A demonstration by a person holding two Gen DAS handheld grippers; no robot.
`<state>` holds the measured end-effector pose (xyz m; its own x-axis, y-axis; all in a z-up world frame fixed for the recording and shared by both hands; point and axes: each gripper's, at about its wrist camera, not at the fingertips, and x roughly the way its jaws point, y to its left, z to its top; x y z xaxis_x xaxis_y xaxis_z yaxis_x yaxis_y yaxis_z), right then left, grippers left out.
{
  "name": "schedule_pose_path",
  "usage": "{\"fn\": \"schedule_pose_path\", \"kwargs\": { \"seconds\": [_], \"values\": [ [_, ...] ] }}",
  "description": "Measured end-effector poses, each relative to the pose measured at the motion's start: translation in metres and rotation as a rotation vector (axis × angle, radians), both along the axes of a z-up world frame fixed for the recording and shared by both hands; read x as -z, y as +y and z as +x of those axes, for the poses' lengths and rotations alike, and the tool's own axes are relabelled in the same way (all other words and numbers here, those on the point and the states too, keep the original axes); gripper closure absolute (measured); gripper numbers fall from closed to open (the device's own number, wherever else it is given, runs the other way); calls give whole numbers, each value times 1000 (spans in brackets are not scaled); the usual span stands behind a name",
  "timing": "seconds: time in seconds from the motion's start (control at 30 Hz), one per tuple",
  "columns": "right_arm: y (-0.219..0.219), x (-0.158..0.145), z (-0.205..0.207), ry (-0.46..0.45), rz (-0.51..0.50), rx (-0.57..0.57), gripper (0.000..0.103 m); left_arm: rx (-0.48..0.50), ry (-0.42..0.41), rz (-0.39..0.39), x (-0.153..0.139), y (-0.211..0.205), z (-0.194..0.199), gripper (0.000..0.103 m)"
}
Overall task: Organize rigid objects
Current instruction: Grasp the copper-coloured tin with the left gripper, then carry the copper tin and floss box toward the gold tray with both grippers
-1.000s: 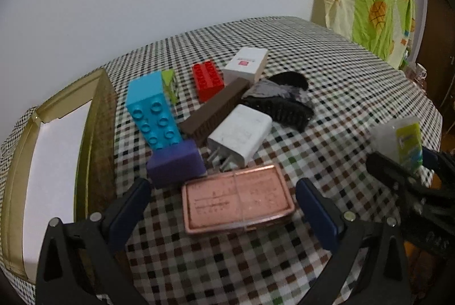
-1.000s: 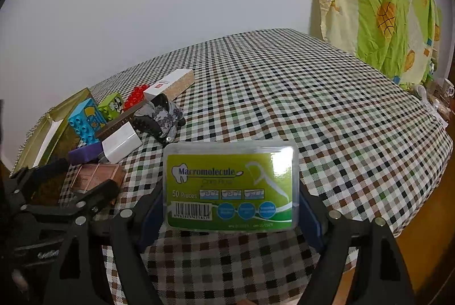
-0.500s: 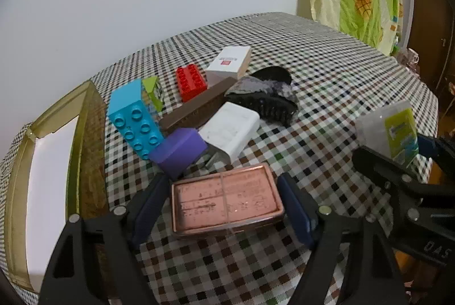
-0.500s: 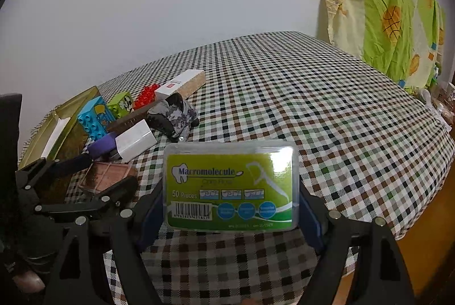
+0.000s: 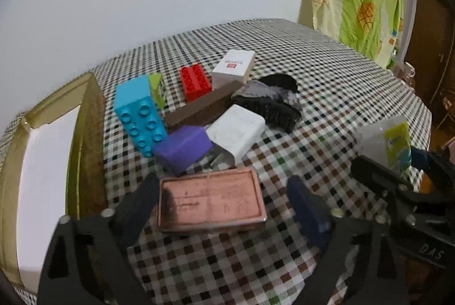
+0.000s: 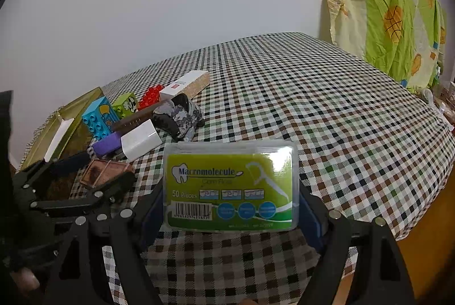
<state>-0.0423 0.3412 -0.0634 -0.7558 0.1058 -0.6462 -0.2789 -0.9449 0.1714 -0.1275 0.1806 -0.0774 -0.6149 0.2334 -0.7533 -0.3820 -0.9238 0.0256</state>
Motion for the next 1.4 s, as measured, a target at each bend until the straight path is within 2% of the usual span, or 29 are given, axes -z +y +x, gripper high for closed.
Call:
{"fn": "schedule_pose_path", "kwargs": {
  "seconds": [0.07,0.17,0.2,0.27,0.3,0.5,0.93,1.4],
  "values": [
    [1,-1,1,5,-4,2,21,16,-40,6,4,0,-4,3],
    [2,0,0,4,-6,3,21,31,-121,33,10,-1,-14,6],
    [2,1,0,4,-8,3,21,27,-120,37,10,-2,-14,7],
    [0,2,-1,3,-10,-5,21,18,-94,14,9,-1,-9,21],
    [-1,2,-1,4,-9,-8,21,29,-83,16,9,0,-7,26],
    [-6,1,-1,9,0,-19,21,35,-70,33,5,-7,1,26],
    [-6,-4,3,53,5,-4,21,4,176,31,-16,-13,22,26],
    [-16,-7,4,94,38,-11,21,-63,333,79,-29,-24,37,26]
  ]
}}
